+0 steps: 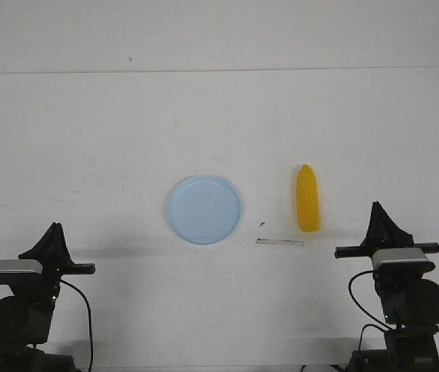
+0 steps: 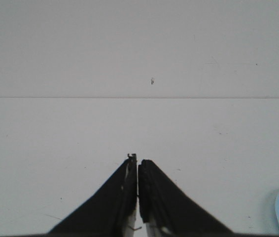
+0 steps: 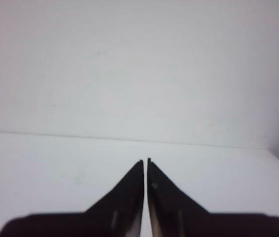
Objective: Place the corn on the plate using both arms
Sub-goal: 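Reach the right gripper to the yellow corn and close on it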
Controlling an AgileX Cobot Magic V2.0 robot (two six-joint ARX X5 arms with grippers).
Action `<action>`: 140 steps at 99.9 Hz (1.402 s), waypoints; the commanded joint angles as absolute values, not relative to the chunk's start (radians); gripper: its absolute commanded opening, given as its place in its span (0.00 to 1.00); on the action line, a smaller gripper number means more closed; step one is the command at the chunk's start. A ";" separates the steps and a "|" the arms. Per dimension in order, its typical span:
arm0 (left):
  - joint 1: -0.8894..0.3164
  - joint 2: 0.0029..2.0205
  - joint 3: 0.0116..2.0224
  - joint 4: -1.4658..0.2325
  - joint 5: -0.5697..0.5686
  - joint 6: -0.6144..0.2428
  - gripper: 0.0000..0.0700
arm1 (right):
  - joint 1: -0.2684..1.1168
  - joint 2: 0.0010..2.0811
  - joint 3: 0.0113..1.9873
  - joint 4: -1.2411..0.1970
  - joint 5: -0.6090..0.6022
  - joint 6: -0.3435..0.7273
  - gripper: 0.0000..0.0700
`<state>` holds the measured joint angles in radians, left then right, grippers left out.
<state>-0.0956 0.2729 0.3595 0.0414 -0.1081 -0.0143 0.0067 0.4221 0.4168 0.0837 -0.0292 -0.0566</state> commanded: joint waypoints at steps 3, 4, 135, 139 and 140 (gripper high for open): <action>-0.094 0.273 0.365 0.053 -0.111 -0.019 0.00 | 0.016 0.519 0.477 0.089 -0.065 -0.069 0.01; -0.094 0.273 0.365 0.054 -0.111 -0.019 0.00 | 0.017 0.530 0.484 0.090 -0.070 -0.069 0.01; -0.094 0.273 0.365 0.053 -0.111 -0.019 0.00 | 0.229 1.670 1.420 -0.796 0.079 0.350 0.54; -0.094 0.273 0.365 0.053 -0.111 -0.019 0.00 | 0.229 1.678 1.420 -0.801 0.079 0.350 0.62; -0.094 0.273 0.365 0.053 -0.111 -0.019 0.00 | 0.229 1.681 1.420 -0.802 0.079 0.350 0.63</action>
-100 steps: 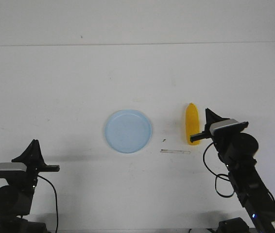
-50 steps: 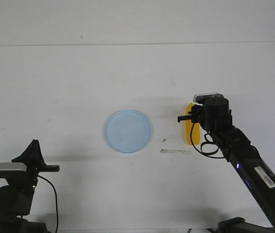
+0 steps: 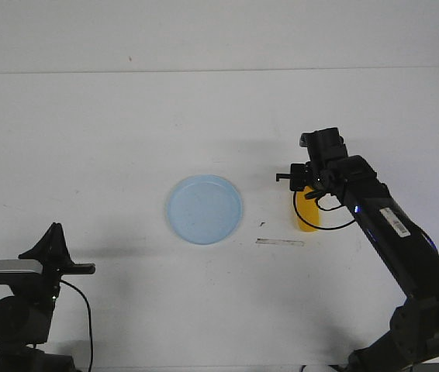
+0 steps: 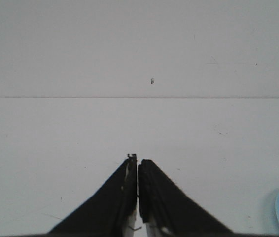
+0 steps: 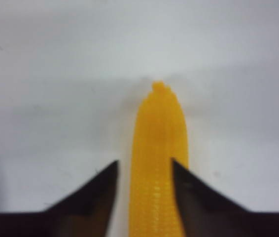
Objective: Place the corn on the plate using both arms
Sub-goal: 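Reach the right gripper to the yellow corn and close on it, then lift the corn with the right gripper and carry it toward the plate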
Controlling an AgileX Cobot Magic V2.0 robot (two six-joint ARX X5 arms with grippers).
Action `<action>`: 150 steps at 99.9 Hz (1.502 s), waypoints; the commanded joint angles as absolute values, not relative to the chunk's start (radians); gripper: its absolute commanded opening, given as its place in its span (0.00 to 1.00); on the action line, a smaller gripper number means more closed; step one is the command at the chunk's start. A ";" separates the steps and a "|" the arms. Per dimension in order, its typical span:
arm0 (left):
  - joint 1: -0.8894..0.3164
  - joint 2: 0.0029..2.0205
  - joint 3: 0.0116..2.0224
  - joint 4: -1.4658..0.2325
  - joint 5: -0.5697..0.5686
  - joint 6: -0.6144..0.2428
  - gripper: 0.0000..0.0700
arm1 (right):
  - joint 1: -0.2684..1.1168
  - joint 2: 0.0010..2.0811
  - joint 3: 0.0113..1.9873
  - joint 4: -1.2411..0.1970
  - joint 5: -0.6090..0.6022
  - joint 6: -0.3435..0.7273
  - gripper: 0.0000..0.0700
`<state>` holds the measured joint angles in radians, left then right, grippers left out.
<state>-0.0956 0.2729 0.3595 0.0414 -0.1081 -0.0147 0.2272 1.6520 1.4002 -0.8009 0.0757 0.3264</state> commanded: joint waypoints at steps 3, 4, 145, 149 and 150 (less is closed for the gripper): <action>-0.094 0.273 0.365 0.053 -0.111 -0.019 0.00 | 0.229 1.687 1.420 -0.804 0.079 0.348 0.66; -0.094 0.273 0.365 0.053 -0.111 -0.019 0.00 | 0.229 1.688 1.420 -0.805 0.079 0.347 0.67; -0.094 0.273 0.365 0.053 -0.111 -0.019 0.00 | 0.217 1.820 1.427 -0.865 0.080 0.332 0.46; -0.094 0.273 0.365 0.053 -0.111 -0.019 0.00 | 0.224 1.808 1.437 -0.864 0.079 0.322 0.46; -0.094 0.273 0.365 0.053 -0.111 -0.019 0.00 | 0.226 1.806 1.440 -0.865 0.079 0.319 0.46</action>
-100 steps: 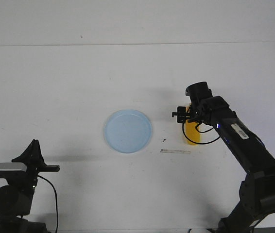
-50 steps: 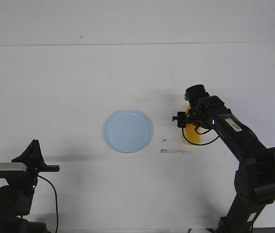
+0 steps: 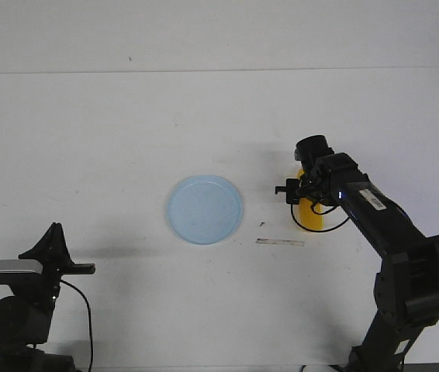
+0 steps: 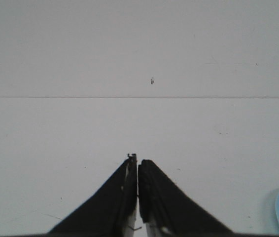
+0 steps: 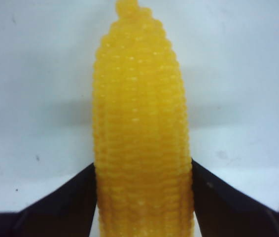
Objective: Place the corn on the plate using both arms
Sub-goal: 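Lift the corn with the right gripper and carry it toward the plate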
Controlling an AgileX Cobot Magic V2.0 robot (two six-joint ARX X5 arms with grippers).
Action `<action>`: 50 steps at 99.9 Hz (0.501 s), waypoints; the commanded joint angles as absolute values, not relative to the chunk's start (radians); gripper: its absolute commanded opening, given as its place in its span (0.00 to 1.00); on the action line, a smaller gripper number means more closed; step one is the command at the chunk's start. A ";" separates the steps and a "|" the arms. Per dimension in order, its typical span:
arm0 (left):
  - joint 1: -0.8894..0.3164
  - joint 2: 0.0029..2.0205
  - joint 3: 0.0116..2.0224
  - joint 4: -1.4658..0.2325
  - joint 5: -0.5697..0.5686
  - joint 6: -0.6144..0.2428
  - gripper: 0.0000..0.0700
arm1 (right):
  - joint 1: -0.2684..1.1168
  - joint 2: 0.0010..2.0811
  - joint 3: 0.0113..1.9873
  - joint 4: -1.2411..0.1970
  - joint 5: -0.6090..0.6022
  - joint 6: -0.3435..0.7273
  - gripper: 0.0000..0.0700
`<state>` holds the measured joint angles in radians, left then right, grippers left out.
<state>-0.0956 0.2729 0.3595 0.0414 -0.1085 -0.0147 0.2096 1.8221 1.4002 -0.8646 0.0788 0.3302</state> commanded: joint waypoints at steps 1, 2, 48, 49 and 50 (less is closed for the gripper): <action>-0.094 0.273 0.365 0.053 -0.111 -0.019 0.00 | 0.229 1.803 1.443 -0.864 0.079 0.315 0.46; -0.094 0.273 0.365 0.053 -0.111 -0.019 0.00 | 0.232 1.800 1.446 -0.865 0.079 0.313 0.46; -0.094 0.273 0.365 0.053 -0.111 -0.019 0.00 | 0.466 1.772 1.562 -0.696 -0.221 0.226 0.46; -0.094 0.273 0.365 0.053 -0.111 -0.019 0.00 | 0.471 1.773 1.562 -0.690 -0.229 0.227 0.46; -0.094 0.273 0.365 0.053 -0.111 -0.019 0.00 | 0.476 1.774 1.562 -0.683 -0.239 0.227 0.46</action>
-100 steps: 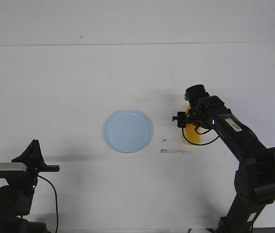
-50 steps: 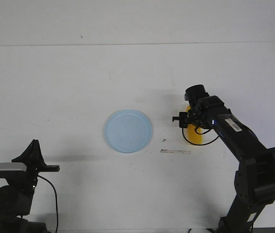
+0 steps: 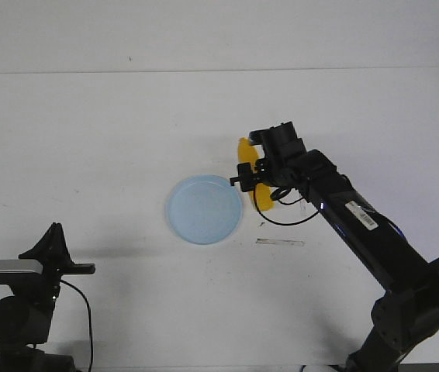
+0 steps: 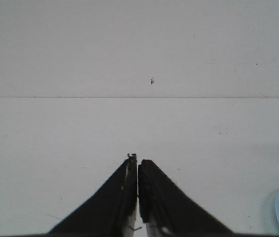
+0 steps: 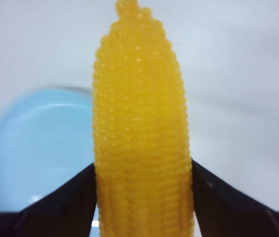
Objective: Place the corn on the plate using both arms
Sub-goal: 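Lift the corn with the right gripper and carry it toward the plate, then lower the corn onto the blue plate and open the right gripper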
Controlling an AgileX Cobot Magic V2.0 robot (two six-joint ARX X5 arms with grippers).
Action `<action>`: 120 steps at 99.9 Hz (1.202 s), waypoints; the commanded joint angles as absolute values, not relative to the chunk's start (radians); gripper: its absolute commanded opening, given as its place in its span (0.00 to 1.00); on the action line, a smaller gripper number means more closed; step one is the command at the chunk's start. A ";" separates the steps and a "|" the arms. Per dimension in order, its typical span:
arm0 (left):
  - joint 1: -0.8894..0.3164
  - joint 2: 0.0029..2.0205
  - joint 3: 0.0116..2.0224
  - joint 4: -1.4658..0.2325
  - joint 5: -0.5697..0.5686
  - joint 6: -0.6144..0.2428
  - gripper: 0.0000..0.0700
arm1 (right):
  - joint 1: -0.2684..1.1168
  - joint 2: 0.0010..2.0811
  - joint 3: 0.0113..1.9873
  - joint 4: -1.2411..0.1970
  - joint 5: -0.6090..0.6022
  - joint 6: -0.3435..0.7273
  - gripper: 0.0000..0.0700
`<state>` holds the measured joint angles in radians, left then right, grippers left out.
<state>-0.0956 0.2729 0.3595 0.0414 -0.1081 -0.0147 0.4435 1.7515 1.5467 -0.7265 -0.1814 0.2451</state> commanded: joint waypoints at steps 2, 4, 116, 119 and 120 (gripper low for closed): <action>-0.094 0.273 0.365 0.053 -0.111 -0.019 0.00 | 0.488 1.777 1.562 -0.669 -0.254 0.227 0.46; -0.094 0.273 0.365 0.053 -0.111 -0.019 0.00 | 0.499 1.781 1.562 -0.655 -0.268 0.227 0.46; -0.094 0.273 0.365 0.053 -0.111 -0.019 0.00 | 0.597 2.016 1.562 -0.560 -0.343 0.311 0.46; -0.094 0.273 0.365 0.053 -0.111 -0.019 0.00 | 0.597 2.017 1.562 -0.561 -0.343 0.311 0.46; -0.094 0.273 0.365 0.053 -0.111 -0.019 0.00 | 0.597 2.017 1.562 -0.561 -0.342 0.311 0.46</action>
